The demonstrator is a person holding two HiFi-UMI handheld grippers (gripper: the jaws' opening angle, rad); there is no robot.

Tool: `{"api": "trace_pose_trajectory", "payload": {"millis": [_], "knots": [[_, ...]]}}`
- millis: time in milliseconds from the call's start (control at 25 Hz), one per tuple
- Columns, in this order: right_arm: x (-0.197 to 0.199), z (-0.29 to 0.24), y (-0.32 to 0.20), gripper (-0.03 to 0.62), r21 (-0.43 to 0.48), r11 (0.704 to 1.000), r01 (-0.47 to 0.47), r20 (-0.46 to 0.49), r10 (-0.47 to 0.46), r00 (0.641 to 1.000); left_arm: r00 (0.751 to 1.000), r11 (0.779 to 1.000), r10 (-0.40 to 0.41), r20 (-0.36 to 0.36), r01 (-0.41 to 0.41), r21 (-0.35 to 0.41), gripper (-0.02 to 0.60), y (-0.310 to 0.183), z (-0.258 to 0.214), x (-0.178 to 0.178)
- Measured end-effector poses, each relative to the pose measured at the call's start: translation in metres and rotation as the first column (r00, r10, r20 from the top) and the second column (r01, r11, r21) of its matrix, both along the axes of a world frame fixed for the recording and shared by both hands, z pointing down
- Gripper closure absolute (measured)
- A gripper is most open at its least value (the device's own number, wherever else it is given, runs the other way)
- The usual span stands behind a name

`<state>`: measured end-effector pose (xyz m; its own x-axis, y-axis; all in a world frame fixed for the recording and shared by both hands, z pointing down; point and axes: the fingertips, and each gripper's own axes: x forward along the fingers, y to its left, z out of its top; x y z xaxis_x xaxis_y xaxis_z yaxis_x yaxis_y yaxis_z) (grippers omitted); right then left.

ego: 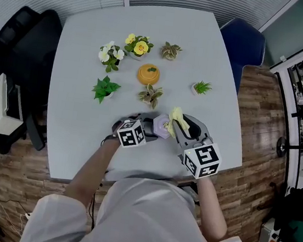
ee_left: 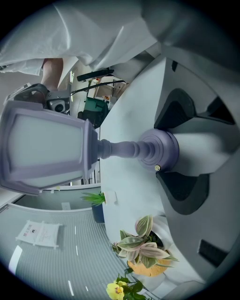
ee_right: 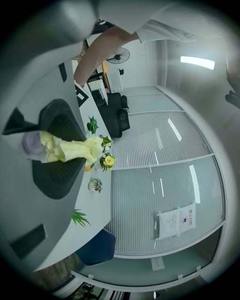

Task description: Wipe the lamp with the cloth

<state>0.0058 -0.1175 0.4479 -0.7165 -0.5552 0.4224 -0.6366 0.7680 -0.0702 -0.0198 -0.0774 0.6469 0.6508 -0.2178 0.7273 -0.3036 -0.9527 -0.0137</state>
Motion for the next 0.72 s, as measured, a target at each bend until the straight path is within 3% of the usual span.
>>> {"api": "trace_pose_trajectory", "payload": {"millis": [720], "knots": [[-0.016,-0.001,-0.013,0.480,-0.062,0.997,0.037,0.006,-0.037,0.999,1.000,1.000,0.001,0.003,-0.001,-0.001,0.282,0.000,-0.002,0.000]]}}
